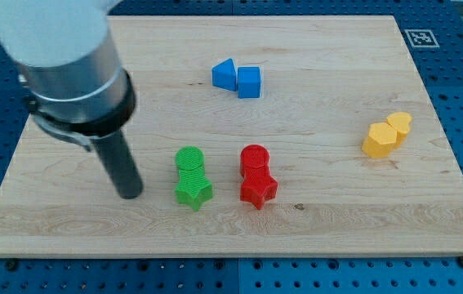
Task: Push the green blocks into the red blocks
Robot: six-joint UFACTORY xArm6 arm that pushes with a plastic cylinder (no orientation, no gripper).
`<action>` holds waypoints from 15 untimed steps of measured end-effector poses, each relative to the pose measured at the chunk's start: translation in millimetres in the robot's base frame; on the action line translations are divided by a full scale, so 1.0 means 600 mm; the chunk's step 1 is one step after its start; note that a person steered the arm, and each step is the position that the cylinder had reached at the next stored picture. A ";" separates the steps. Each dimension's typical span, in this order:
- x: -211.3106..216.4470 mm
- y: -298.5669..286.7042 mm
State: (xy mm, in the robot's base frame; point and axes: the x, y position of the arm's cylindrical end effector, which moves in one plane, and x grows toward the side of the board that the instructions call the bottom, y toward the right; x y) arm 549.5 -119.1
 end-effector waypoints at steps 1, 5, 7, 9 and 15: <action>0.000 0.085; 0.011 -0.028; -0.082 -0.035; -0.067 0.114; -0.012 0.121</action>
State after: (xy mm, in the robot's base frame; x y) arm 542.2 -46.8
